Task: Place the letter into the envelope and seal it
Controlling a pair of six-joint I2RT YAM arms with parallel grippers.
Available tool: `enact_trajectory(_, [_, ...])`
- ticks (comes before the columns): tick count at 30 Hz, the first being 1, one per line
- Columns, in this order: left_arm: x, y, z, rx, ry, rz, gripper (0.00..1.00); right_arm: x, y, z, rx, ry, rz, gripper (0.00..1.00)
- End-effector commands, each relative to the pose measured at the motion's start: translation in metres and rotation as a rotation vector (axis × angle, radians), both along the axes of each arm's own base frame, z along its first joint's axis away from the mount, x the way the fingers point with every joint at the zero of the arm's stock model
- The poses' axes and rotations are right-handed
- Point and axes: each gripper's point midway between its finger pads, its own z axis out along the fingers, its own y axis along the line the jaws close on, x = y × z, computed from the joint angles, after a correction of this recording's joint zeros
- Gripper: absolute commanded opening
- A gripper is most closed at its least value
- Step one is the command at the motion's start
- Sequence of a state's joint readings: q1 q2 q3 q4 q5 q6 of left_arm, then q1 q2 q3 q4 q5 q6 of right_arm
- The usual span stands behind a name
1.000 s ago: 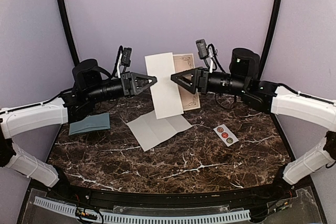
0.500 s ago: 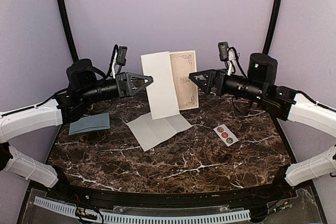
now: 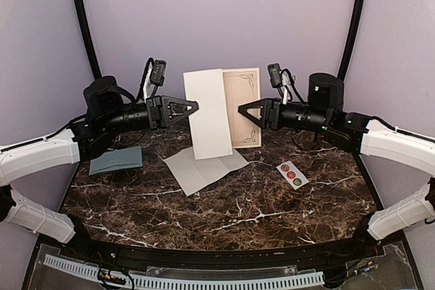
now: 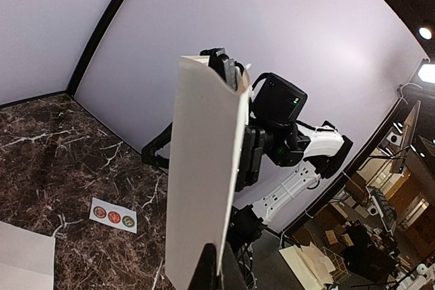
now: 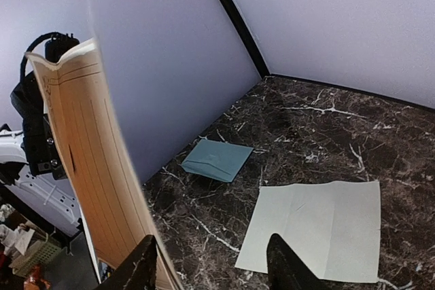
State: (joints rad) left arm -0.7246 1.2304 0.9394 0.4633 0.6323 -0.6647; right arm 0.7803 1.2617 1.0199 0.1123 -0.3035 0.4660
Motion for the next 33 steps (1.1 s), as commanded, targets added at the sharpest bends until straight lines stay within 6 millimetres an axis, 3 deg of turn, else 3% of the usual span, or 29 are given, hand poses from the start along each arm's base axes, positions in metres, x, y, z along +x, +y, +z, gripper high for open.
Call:
enact_trajectory(1, [-0.01,0.007,0.014,-0.026,-0.06,-0.005,0.0,-0.009,0.005,0.029,0.09,-0.054,0.066,0.45])
enact_trajectory(8, [0.001,0.007,0.003,0.011,-0.033,0.046,0.02,-0.016,0.004,0.038,0.123,-0.074,0.096,0.0])
enact_trajectory(17, [0.01,0.006,-0.009,0.044,-0.009,0.08,0.23,-0.019,0.006,0.041,0.143,-0.081,0.117,0.0])
enact_trajectory(33, [0.018,-0.003,-0.036,0.086,0.019,0.072,0.29,-0.024,0.011,0.047,0.185,-0.059,0.165,0.0])
